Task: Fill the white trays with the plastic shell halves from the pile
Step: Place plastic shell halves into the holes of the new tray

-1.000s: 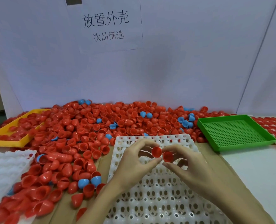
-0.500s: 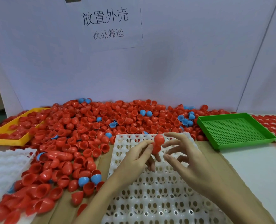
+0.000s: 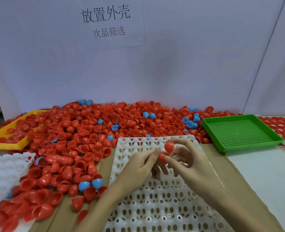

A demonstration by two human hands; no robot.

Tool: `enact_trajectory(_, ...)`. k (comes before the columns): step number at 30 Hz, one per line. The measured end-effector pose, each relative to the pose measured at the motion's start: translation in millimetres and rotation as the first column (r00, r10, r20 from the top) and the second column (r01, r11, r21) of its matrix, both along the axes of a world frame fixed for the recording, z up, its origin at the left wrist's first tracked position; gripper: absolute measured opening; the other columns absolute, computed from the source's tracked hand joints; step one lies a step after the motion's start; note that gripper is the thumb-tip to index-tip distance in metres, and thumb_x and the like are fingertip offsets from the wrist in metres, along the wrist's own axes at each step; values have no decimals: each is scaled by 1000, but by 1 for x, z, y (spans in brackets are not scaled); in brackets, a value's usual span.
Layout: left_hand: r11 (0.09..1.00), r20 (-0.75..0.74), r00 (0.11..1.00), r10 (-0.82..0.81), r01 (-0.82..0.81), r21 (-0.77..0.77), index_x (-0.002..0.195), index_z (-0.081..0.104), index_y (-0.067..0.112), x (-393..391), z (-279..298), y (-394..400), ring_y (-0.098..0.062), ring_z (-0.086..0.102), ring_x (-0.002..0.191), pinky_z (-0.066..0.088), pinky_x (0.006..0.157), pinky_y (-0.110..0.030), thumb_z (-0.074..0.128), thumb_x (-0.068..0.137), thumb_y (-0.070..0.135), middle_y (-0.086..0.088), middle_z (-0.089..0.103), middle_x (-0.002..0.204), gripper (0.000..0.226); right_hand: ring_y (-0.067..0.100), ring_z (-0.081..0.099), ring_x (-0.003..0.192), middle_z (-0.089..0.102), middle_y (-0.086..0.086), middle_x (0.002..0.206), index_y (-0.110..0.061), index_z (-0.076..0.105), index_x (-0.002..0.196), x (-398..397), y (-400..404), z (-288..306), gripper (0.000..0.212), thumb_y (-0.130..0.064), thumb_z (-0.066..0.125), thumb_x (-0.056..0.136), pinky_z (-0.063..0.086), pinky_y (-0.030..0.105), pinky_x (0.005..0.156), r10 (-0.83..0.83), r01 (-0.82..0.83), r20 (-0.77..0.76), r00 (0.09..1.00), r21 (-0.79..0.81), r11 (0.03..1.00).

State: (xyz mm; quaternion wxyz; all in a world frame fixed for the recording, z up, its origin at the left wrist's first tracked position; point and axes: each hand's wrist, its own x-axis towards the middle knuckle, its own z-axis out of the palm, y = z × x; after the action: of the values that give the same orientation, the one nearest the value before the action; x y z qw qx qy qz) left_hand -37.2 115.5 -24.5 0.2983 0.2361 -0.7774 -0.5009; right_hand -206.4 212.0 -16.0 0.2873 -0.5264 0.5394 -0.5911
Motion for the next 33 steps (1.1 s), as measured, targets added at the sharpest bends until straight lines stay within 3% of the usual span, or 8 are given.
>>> enact_trajectory(4,998,-61,997,43,-46,-53,127,63,36,-2,-3,2,-20,76,77,61,70,-33,59,102,49,4,75,103,28,19,72,74,77,13,85,-21,68,121,1,0,-3,34,-24,81,90,57,24,67,17,-44,267,964,97,994)
enact_trajectory(8,1000,-104,995,-4,4,1,124,61,30,-2,-2,1,-22,76,77,60,72,-29,68,101,33,-1,73,109,24,20,69,72,74,16,83,-13,71,120,0,-1,-3,36,-25,81,88,57,22,64,17,-110,465,885,172,979)
enact_trajectory(10,999,-135,991,13,-7,45,120,64,25,-1,-1,-2,-26,74,74,60,71,-31,59,107,31,-8,74,99,15,18,63,67,69,10,77,-19,73,118,1,-1,-2,34,-34,79,87,53,21,59,7,-93,412,911,190,977)
enact_trajectory(13,988,-173,984,36,-9,157,112,67,16,3,1,-6,-23,66,70,56,70,-32,45,112,36,-8,70,87,30,13,56,60,61,1,70,-35,69,122,4,0,-4,33,-43,73,90,48,20,56,-8,-31,218,976,174,984)
enact_trajectory(18,963,-223,974,41,21,270,103,70,15,1,0,-9,-19,60,71,52,61,-24,38,112,42,-6,63,79,43,16,75,76,72,-3,92,-42,72,116,11,3,-3,25,-28,75,95,55,22,61,32,-28,-48,998,87,996)
enact_trajectory(24,947,-258,957,135,-48,317,116,56,21,-2,-1,-10,-28,70,73,57,68,-34,47,104,58,-4,70,90,40,20,72,67,71,3,79,-34,75,99,11,3,-4,13,-32,81,88,55,26,55,-32,34,-24,999,91,995)
enact_trajectory(27,978,-276,948,157,-110,180,118,53,23,1,1,-10,-31,76,83,61,79,-41,67,100,43,-8,71,112,30,20,70,62,70,6,75,-32,75,98,10,1,-4,14,-29,83,86,55,26,53,-50,49,9,999,87,995)
enact_trajectory(33,986,-223,960,167,-166,22,94,79,19,1,2,-8,-17,75,102,60,87,-25,84,89,17,4,72,111,7,23,75,71,70,3,78,-27,70,114,9,0,-8,28,-25,82,88,57,27,59,-14,14,-3,1000,102,995)
